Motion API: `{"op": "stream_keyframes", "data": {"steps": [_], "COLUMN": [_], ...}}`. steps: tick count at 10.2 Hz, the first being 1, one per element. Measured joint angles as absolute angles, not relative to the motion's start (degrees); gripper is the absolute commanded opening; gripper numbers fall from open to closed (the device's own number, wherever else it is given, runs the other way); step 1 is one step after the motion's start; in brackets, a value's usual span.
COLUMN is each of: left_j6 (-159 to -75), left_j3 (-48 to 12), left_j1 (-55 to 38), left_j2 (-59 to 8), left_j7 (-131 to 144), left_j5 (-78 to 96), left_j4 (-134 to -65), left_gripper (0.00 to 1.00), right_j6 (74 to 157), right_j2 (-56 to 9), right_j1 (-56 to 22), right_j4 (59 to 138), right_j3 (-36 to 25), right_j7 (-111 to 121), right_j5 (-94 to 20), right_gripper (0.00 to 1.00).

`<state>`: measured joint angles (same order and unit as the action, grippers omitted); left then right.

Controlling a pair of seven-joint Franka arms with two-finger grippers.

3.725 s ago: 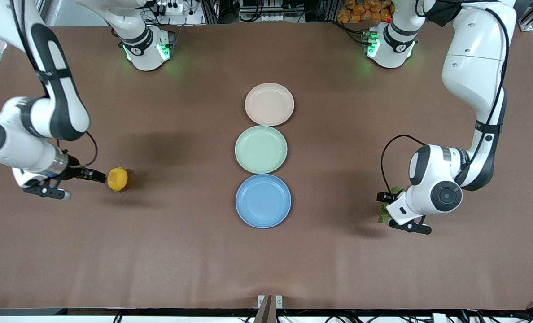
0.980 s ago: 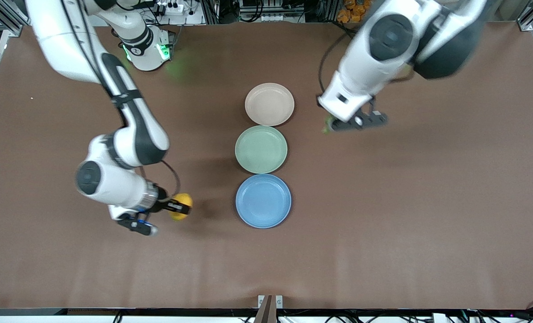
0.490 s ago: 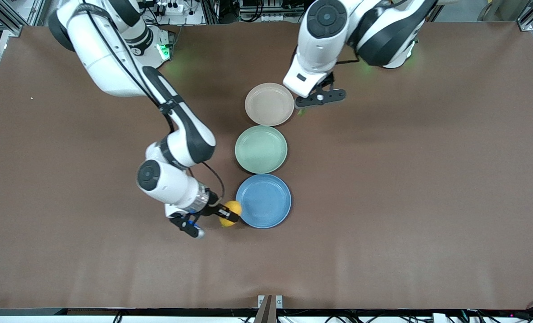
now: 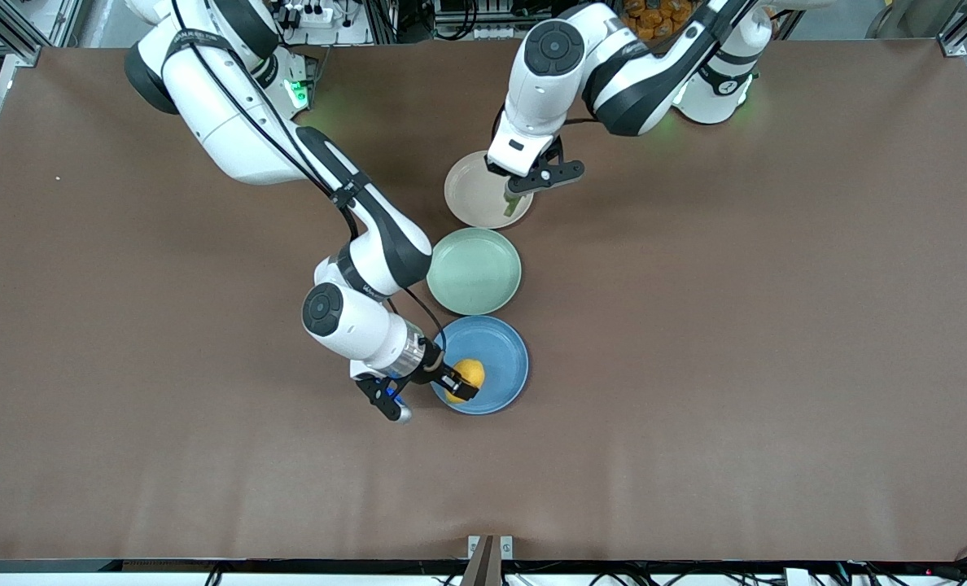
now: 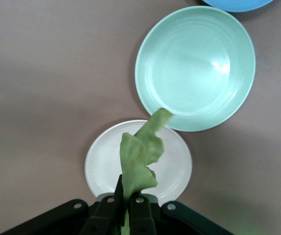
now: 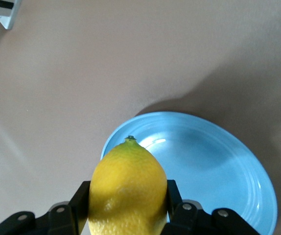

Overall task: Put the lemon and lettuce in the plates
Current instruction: 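Carry the lemon to the blue plate while the left gripper carries lettuce, then open the right gripper over the blue plate while the left releases lettuce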

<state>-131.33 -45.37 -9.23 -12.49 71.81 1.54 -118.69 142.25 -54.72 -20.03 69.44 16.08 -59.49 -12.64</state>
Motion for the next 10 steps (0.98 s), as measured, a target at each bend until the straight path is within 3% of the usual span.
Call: {"op": "stream_keyframes", "data": {"steps": [1,3,4,5,7,8,9,10], "left_j6": [-134.95,-139.02,-140.39,-141.63,-143.07,-143.54,-143.83,-143.87], "left_j3": [-45.38,-45.36,-45.33,-45.32,-45.24,-45.22,-45.12,-45.05], "left_j1": [-10.59,-13.5,-14.51,-15.6,-16.59,-16.67,-16.67,-16.66], "left_j2": [-13.44,-15.93,-17.56,-19.66,-24.16,-26.12,-27.62,-28.58], "left_j7": [74.08,79.17,82.65,87.11,95.56,97.79,98.23,98.23], "left_j5": [1.54,-0.79,-4.57,-9.87,-19.94,-22.67,-23.59,-23.92], "left_j4": [-120.04,-120.83,-120.96,-121.04,-121.02,-120.93,-120.7,-120.31], "left_gripper": [0.0,0.0,0.0,0.0,0.0,0.31,0.44,0.77], "right_j6": [142.24,142.21,142.21,142.21,142.21,142.25,142.27,142.27], "right_j2": [-54.9,-55.38,-55.72,-56.02,-56.15,-56.15,-56.15,-56.14], "right_j1": [-20.03,-20.03,-20.03,-20.02,-20.01,-20.0,-19.93,-19.81], "right_j4": [69.44,69.45,69.45,69.46,69.45,69.41,69.31,69.04], "right_j3": [16.36,16.58,16.6,16.61,16.62,16.62,16.6,16.55], "right_j7": [-60.29,-60.64,-60.69,-60.71,-60.7,-60.65,-60.53,-60.47], "right_j5": [-12.64,-12.64,-12.64,-12.64,-12.59,-12.41,-12.3,-12.25], "right_gripper": [0.15,0.58,0.59,1.0,1.0,1.0,1.0,1.0]}}
